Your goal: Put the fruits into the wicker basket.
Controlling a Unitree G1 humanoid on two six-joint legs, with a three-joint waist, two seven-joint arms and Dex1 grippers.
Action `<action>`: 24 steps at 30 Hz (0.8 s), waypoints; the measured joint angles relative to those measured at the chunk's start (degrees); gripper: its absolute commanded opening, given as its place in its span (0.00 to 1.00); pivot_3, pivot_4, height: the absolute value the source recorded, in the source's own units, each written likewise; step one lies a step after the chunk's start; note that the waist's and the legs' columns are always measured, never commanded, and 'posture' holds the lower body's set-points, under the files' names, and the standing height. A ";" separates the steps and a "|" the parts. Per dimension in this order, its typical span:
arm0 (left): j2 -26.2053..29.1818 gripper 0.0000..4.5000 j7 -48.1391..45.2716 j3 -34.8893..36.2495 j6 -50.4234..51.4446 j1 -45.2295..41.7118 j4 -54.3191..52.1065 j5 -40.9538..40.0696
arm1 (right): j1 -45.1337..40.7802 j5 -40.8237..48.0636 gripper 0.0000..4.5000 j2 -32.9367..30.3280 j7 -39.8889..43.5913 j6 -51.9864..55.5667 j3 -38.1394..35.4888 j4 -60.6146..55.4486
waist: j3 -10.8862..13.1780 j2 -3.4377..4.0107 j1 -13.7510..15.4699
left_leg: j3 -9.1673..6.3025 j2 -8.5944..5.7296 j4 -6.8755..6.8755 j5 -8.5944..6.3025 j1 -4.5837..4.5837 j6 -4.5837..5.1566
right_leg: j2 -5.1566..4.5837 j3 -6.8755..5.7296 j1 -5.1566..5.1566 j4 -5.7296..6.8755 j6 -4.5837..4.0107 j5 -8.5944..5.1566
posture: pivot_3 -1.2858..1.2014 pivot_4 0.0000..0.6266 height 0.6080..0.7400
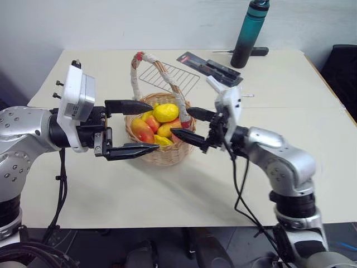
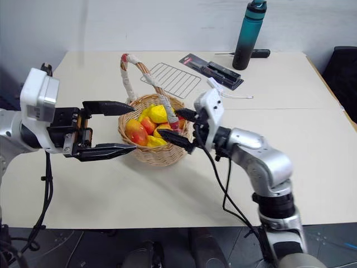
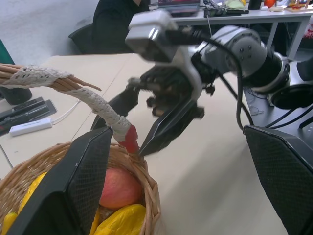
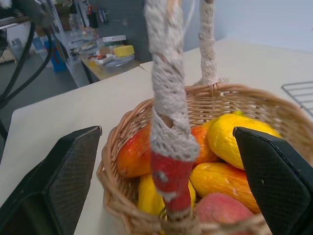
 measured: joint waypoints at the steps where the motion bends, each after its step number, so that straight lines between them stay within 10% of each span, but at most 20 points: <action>1: -0.06 1.00 0.23 0.00 0.00 -0.02 -0.04 0.00 | 0.09 -0.62 0.90 0.03 -0.04 -0.77 0.62 0.27 | 0.00 0.00 0.11 | 0.00 0.00 0.00 -0.02 -0.03 -0.01 | -0.01 -0.01 0.00 -0.03 0.01 0.00 | 0.52 0.24 1.00; 13: -0.06 1.00 1.71 -0.05 0.16 -0.03 -0.43 0.02 | 2.19 -1.05 0.05 -2.56 1.66 -3.66 0.25 0.11 | 0.00 -0.01 0.17 | 0.01 -0.01 0.02 -0.14 -0.05 0.00 | -0.03 -0.01 0.02 -0.11 0.10 -0.07 | 0.52 0.24 1.00; 24: -1.62 1.00 0.40 -2.17 -0.01 -1.67 0.47 0.25 | 4.94 12.71 0.05 -21.41 9.30 2.27 -17.70 -5.76 | 0.03 0.02 1.46 | -0.01 -0.02 0.03 -0.22 -0.08 0.14 | -0.03 -0.03 0.03 -0.17 0.14 -0.09 | 0.52 0.24 1.00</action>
